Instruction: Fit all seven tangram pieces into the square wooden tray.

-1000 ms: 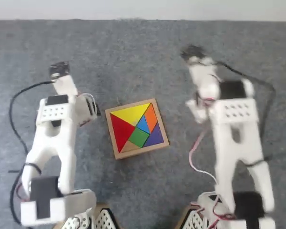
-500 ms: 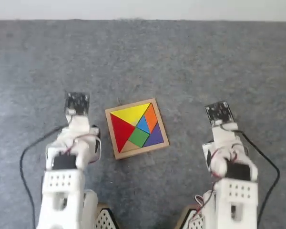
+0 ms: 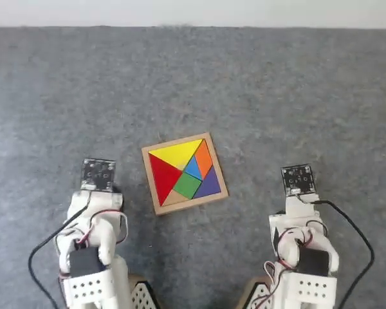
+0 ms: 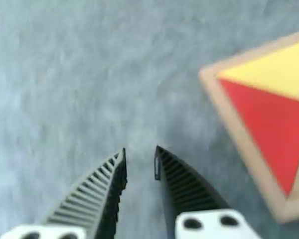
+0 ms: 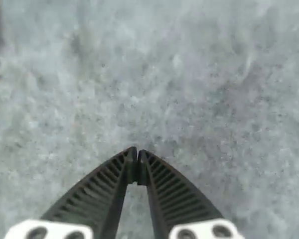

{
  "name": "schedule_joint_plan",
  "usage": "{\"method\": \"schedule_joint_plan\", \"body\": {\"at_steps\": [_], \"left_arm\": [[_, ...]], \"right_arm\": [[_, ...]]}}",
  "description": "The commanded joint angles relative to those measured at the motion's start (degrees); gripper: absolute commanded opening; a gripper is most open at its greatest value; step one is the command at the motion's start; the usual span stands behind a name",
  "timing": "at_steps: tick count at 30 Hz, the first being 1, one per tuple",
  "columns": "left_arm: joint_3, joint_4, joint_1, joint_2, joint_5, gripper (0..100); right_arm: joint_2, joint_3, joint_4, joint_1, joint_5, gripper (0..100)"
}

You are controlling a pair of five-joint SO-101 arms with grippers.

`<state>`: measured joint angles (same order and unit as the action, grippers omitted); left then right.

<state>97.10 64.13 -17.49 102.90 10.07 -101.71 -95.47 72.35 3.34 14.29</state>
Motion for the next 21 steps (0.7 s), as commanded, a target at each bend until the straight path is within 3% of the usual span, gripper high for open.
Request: {"method": "schedule_joint_plan", "body": {"at_steps": [1, 5, 21], "left_arm": [[-0.66, 5.98, -7.74, 0.79, 0.97, 9], [-0.66, 8.09, -10.81, 0.79, 0.97, 9], [-0.66, 8.09, -10.90, 0.79, 0.70, 9]], "right_arm": [[-0.31, -1.05, 0.57, 0.66, -0.53, 0.8], [-0.31, -1.05, 0.57, 0.66, -0.53, 0.8], [-0.31, -1.05, 0.57, 0.66, -0.53, 0.8]]}}
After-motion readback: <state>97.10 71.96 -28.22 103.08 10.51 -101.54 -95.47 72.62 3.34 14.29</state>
